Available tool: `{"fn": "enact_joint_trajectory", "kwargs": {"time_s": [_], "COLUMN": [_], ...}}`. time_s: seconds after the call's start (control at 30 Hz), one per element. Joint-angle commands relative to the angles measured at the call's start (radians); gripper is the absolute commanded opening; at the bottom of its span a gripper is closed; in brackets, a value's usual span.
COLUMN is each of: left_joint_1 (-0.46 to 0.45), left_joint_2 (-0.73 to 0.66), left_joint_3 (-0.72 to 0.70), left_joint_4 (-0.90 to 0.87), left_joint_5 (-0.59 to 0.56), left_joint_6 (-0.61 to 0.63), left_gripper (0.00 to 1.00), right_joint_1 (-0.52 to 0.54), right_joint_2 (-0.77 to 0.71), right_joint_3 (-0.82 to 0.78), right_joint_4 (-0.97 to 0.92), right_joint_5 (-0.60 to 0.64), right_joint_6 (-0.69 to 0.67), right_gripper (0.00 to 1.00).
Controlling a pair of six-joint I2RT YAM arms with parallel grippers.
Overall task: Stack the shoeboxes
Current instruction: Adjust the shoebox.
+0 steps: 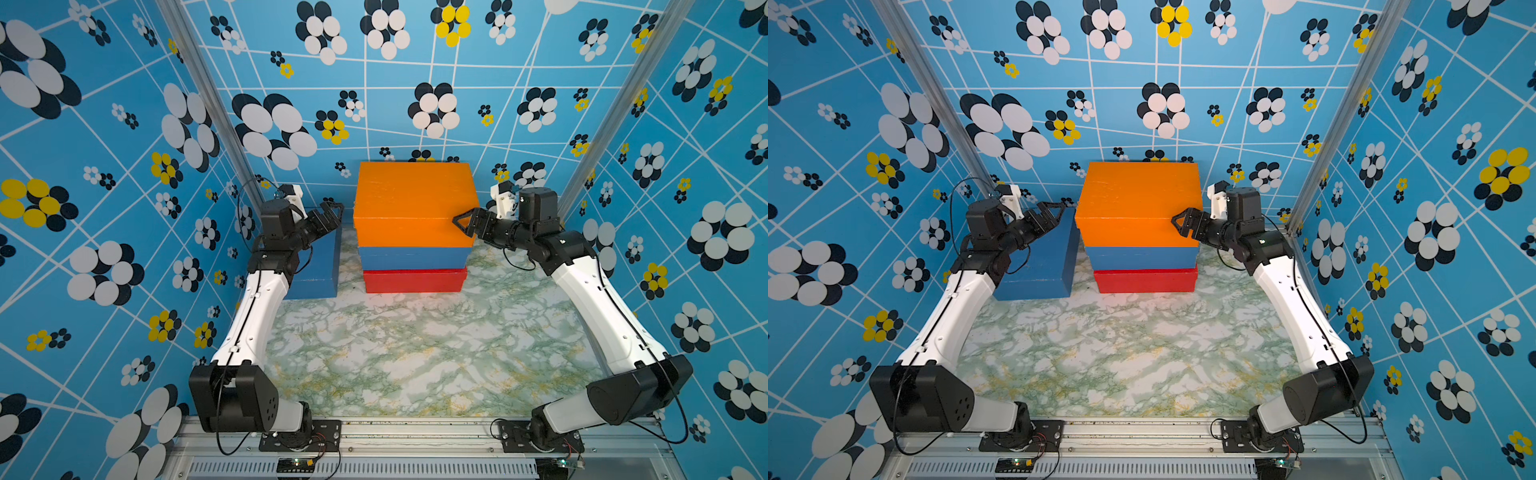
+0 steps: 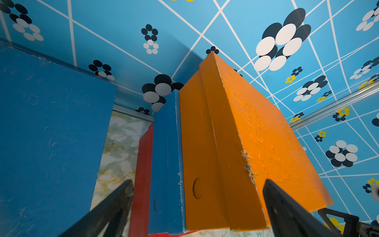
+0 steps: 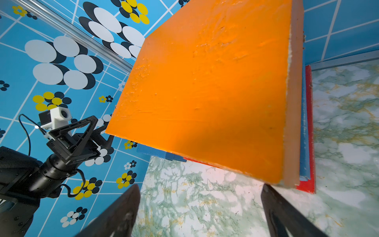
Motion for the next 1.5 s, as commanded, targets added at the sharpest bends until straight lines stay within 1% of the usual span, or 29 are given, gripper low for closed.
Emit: {"fn": "enact_joint_trajectory", "kwargs": {"time_s": [0.0, 0.53, 0.67, 0.83, 0.93, 1.1, 1.23, 1.37, 1.47], "left_joint_1": [0.013, 0.025, 0.032, 0.055, 0.07, 0.107, 0.12, 0.134, 0.136], "left_joint_2": [-0.024, -0.027, -0.031, -0.005, 0.017, 0.045, 0.068, 0.119, 0.139], "left_joint_3": [-0.015, -0.021, -0.024, -0.042, -0.051, -0.061, -0.086, -0.076, -0.078], "left_joint_4": [0.003, 0.007, 0.004, 0.007, -0.023, -0.106, -0.149, -0.195, -0.194], "left_joint_5": [-0.006, -0.005, -0.007, -0.017, -0.064, -0.144, -0.212, -0.235, -0.252], "left_joint_6": [0.016, 0.011, 0.014, -0.004, -0.009, -0.034, -0.046, -0.054, -0.056], "left_gripper": [0.99, 1.0, 1.0, 0.99, 0.99, 1.0, 1.0, 0.99, 0.99], "right_joint_1": [-0.006, -0.023, -0.021, -0.021, -0.021, -0.021, -0.021, -0.021, -0.021], "right_joint_2": [0.018, 0.042, 0.013, -0.072, -0.112, -0.18, -0.208, -0.218, -0.228], "right_joint_3": [0.029, 0.061, 0.03, -0.052, -0.056, -0.129, -0.17, -0.213, -0.237], "right_joint_4": [-0.001, -0.019, -0.012, 0.006, -0.013, -0.029, -0.028, -0.015, -0.013], "right_joint_5": [0.011, -0.002, -0.04, -0.04, -0.038, -0.024, -0.004, -0.012, -0.006], "right_joint_6": [-0.01, -0.024, -0.016, -0.021, -0.037, -0.055, -0.066, -0.064, -0.075], "right_gripper": [0.94, 0.94, 0.94, 0.94, 0.94, 0.94, 0.95, 0.95, 0.95]}}
